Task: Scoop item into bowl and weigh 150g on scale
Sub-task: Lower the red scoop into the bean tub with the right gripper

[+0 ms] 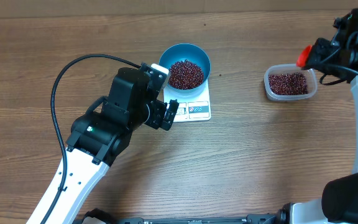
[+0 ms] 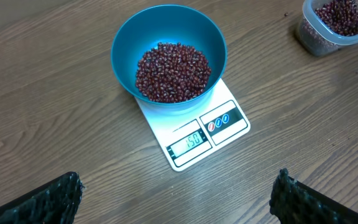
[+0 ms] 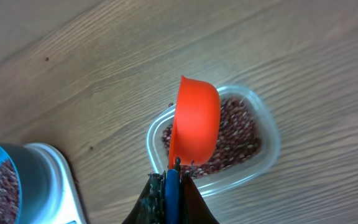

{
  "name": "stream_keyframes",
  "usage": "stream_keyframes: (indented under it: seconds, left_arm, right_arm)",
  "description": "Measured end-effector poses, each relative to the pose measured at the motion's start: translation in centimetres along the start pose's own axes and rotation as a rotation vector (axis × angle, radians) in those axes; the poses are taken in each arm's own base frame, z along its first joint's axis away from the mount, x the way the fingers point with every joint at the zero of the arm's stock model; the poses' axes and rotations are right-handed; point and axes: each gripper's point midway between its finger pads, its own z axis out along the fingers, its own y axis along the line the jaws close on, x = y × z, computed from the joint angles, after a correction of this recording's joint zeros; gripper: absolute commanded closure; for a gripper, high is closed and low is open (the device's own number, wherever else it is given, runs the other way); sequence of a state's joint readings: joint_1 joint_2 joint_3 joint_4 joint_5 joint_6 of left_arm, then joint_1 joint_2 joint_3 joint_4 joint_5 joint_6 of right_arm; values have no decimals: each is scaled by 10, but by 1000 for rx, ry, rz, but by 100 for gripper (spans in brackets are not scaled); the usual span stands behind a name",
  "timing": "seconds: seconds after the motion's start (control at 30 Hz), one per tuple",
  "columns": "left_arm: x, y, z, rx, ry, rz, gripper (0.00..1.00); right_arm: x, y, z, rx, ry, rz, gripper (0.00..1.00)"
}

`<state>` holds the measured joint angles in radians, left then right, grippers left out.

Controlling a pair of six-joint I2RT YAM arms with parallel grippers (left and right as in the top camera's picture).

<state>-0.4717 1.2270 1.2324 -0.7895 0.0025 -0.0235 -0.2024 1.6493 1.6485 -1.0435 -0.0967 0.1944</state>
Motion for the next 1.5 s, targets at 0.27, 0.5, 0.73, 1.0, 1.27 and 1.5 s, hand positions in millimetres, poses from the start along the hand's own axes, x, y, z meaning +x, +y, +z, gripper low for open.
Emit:
stream_keyframes:
  seconds: [0.27, 0.5, 0.73, 1.0, 1.27, 1.5]
  left_arm:
    - [0, 0, 0, 0, 1, 0, 0]
    - [0, 0, 0, 0, 1, 0, 0]
    - [0, 0, 0, 0, 1, 0, 0]
    - [0, 0, 0, 0, 1, 0, 0]
    - [0, 0, 0, 0, 1, 0, 0]
    - [0, 0, 0, 0, 1, 0, 0]
  right_arm:
    - [17, -5, 33, -14, 20, 165, 96]
    - [34, -11, 59, -22, 31, 194, 90]
    - [59, -18, 70, -1, 96, 211, 32]
    - [75, -23, 69, 24, 161, 219, 13]
    - [98, -31, 63, 75, 249, 228, 4]
    - [120, -54, 54, 208, 323, 224, 0]
